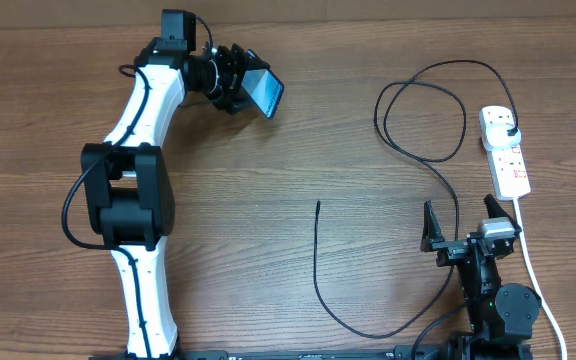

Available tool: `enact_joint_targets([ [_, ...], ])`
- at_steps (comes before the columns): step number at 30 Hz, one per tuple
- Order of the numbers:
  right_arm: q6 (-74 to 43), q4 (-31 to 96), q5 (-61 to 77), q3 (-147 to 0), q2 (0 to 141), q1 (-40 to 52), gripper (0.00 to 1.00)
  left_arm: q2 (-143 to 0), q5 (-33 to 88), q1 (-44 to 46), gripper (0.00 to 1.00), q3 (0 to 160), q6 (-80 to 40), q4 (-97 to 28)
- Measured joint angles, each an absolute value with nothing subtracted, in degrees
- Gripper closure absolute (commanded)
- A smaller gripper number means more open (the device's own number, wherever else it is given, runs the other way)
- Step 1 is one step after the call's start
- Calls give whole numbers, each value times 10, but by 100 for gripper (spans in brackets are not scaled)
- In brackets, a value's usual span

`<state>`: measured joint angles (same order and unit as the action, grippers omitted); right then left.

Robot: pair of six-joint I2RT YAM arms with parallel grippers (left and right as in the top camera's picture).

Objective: Plug charger to phone and switch on socket
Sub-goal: 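Move the held phone rightward toward the table center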

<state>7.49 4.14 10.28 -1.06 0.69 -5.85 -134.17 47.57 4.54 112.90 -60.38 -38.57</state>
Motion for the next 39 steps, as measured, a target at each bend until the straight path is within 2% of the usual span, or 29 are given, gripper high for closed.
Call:
enact_joint_targets([
  [39, 75, 41, 103, -11, 7, -58, 0, -1342, 657, 57, 96, 1129, -738, -399],
])
